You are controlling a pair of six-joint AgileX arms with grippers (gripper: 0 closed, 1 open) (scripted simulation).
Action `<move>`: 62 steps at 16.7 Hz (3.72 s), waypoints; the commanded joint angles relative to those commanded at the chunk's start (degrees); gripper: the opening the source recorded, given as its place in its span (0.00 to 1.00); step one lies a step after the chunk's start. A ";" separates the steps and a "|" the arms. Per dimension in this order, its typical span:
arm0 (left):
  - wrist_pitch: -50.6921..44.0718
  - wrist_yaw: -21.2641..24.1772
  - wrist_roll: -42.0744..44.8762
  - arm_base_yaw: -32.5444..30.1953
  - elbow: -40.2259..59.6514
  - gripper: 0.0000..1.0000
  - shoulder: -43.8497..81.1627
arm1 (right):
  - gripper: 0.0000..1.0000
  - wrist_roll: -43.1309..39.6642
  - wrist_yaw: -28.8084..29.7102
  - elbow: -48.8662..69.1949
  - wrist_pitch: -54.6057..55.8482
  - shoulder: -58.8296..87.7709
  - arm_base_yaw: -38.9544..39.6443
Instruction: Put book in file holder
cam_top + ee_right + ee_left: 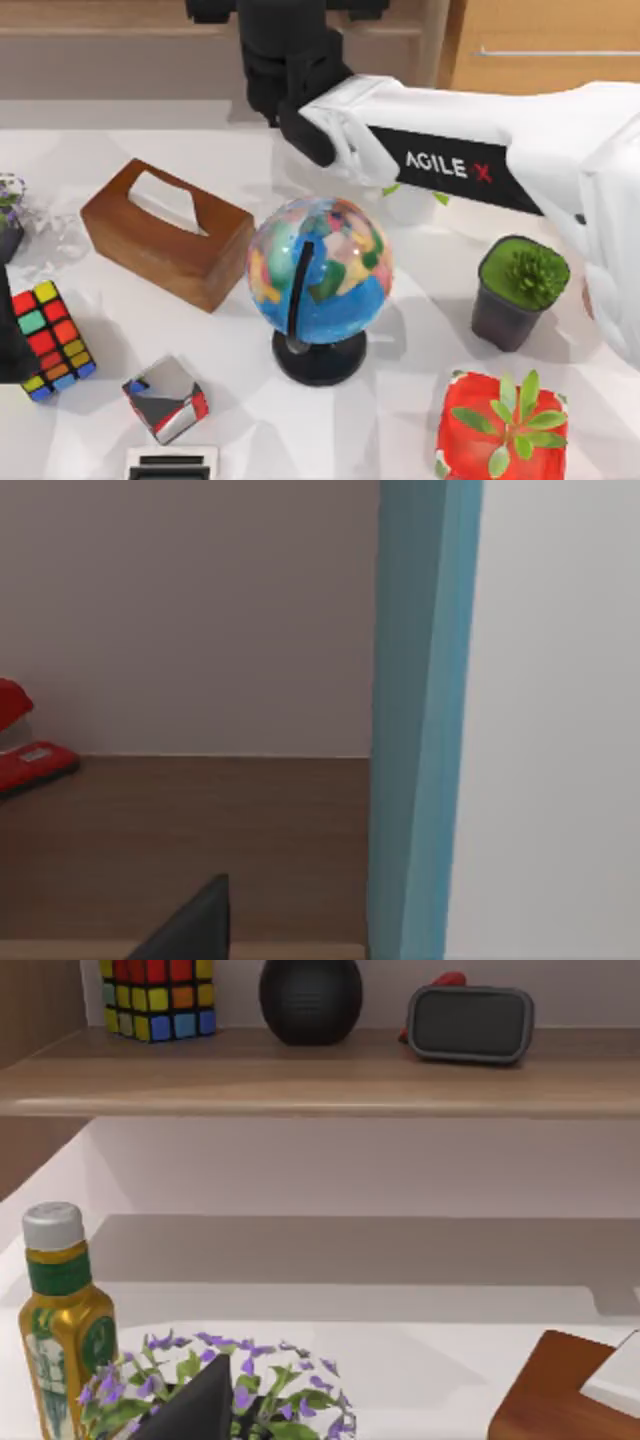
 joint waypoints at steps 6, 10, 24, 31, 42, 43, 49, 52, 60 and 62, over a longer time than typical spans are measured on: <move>0.00 0.00 0.00 0.00 0.00 1.00 0.00 | 1.00 -0.02 -0.45 2.49 -1.11 1.37 -0.47; 0.00 0.00 0.00 0.00 0.00 1.00 0.00 | 0.70 -0.02 -0.45 2.49 -1.11 1.37 -0.47; 0.00 0.00 0.00 0.00 0.00 1.00 0.00 | 0.00 -0.02 -0.45 2.49 -1.11 1.37 -0.47; 0.00 0.00 0.00 0.00 0.00 1.00 0.00 | 0.00 0.07 -0.51 3.39 -2.48 0.79 -0.25; 0.00 0.00 0.00 0.00 0.00 1.00 0.00 | 0.00 1.20 -2.61 0.59 -3.80 -2.98 -0.15; 0.00 0.00 0.00 0.00 0.00 1.00 0.00 | 0.00 1.82 -3.82 -1.56 -3.96 -4.80 -0.06; 0.00 0.00 0.00 0.00 0.00 1.00 0.00 | 0.00 7.64 -14.88 -20.34 -5.78 -20.28 0.50; 0.00 0.00 0.00 0.00 0.00 1.00 0.00 | 0.00 11.86 -22.14 -31.61 -6.61 -30.21 0.03; 0.00 0.00 0.00 0.00 0.00 1.00 0.00 | 0.00 27.47 -41.01 -57.30 -5.67 -57.29 -10.67; 0.00 0.00 0.00 0.00 0.00 1.00 0.00 | 0.00 32.39 -44.72 -61.92 -4.84 -62.25 -16.65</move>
